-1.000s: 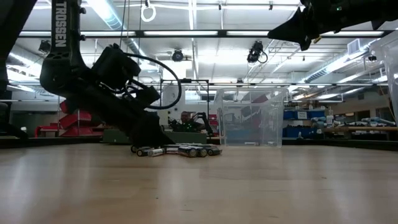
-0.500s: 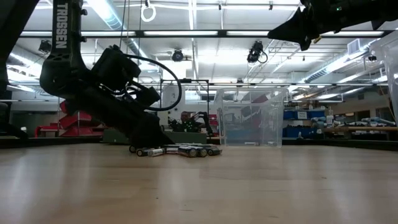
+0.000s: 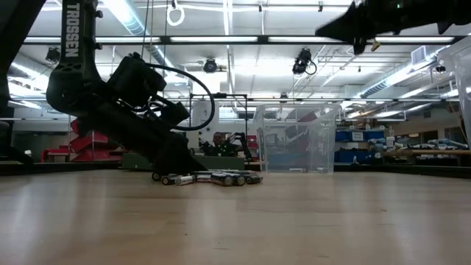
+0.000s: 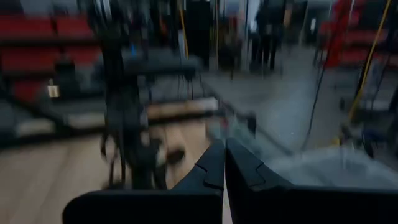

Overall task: Sort batteries
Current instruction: Put the silver battery into the top transparent bin

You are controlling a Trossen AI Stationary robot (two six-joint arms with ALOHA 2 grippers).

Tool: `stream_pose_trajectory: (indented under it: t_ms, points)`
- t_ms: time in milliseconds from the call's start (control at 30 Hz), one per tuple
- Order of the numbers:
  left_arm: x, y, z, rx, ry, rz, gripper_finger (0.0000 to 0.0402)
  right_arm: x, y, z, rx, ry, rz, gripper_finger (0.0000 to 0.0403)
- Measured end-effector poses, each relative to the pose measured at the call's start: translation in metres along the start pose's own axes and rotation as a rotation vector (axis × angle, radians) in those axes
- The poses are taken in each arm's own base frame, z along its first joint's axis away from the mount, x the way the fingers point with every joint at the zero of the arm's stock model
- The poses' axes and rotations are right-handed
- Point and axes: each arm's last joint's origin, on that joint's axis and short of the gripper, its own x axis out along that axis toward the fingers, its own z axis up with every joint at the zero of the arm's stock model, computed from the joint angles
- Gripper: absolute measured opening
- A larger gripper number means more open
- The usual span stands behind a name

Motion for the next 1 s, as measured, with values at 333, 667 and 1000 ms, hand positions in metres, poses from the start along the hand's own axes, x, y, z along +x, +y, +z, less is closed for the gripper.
stream_pose_trajectory:
  t_ms: [333,667,1000]
  points:
    - [-0.010,0.005,0.008,-0.001,-0.068,0.093,0.0023,-0.002,0.011,0.040,-0.070,-0.319,0.138,0.0000]
    - [-0.036,0.004,0.034,-0.004,-0.278,0.103,0.0023,0.046,0.026,0.061,-0.147,-0.091,0.133,0.0000]
    - [-0.058,-0.001,0.071,0.060,-0.501,0.045,0.0023,0.058,0.028,0.046,-0.128,0.046,0.127,0.0000]
